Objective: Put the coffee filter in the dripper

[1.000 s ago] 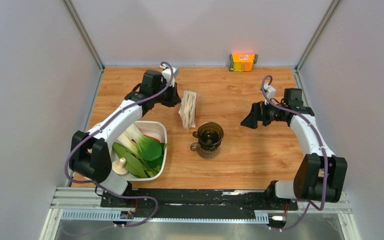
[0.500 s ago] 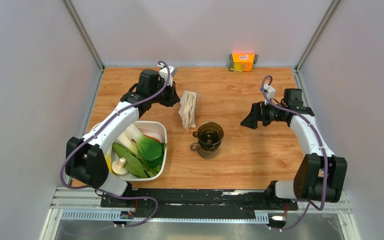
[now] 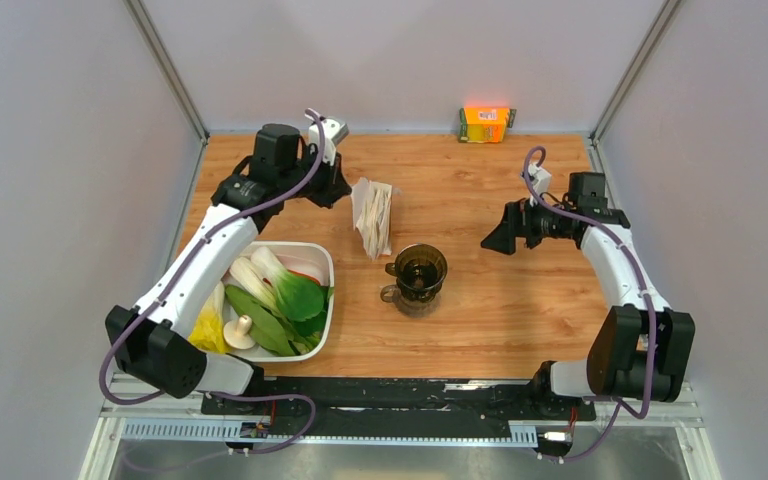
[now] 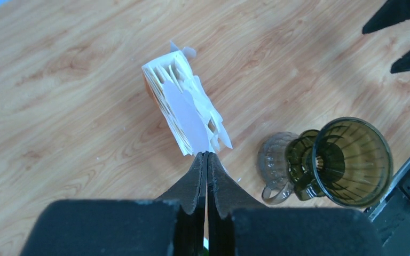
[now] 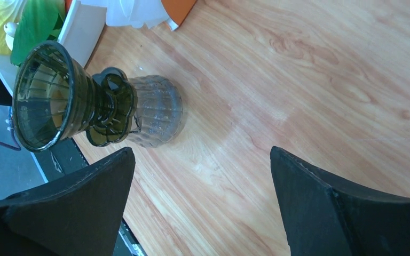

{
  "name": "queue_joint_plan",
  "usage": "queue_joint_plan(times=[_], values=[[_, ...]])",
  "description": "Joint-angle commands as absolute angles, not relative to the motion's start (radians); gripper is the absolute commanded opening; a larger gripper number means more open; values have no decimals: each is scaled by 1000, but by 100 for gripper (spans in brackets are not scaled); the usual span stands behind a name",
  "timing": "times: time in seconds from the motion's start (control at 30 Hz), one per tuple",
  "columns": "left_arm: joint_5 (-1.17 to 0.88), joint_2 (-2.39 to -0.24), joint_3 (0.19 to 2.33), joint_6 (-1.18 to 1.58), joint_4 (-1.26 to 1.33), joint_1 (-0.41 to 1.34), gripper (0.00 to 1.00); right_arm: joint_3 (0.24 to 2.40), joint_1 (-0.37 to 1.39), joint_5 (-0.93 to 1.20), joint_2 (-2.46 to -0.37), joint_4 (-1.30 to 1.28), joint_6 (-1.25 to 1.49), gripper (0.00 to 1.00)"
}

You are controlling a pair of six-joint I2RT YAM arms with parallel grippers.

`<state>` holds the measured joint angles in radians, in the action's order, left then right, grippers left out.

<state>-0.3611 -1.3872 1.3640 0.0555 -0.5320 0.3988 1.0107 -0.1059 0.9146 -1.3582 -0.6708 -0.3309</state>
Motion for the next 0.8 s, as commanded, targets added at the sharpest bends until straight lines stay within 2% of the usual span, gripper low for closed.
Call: queue_joint_plan(times=[0.0, 0.27, 0.4, 0.63, 0.77], values=[[-427, -1342, 1487, -58, -631, 395, 0, 1145, -102, 969, -1366, -695, -428, 100], [-611, -1361, 1668, -135, -797, 405, 0, 1417, -76, 1057, -1410, -781, -534, 100], [-666, -1372, 1730, -232, -906, 470, 0, 1503, -8, 1096, -1407, -802, -569, 100], [-773, -1356, 1762, -287, -921, 541, 0, 1482, 249, 1112, -1342, -799, -660, 100], [-810, -1357, 1782, -311, -926, 571, 0, 1445, 317, 1118, -1308, -755, -679, 100]])
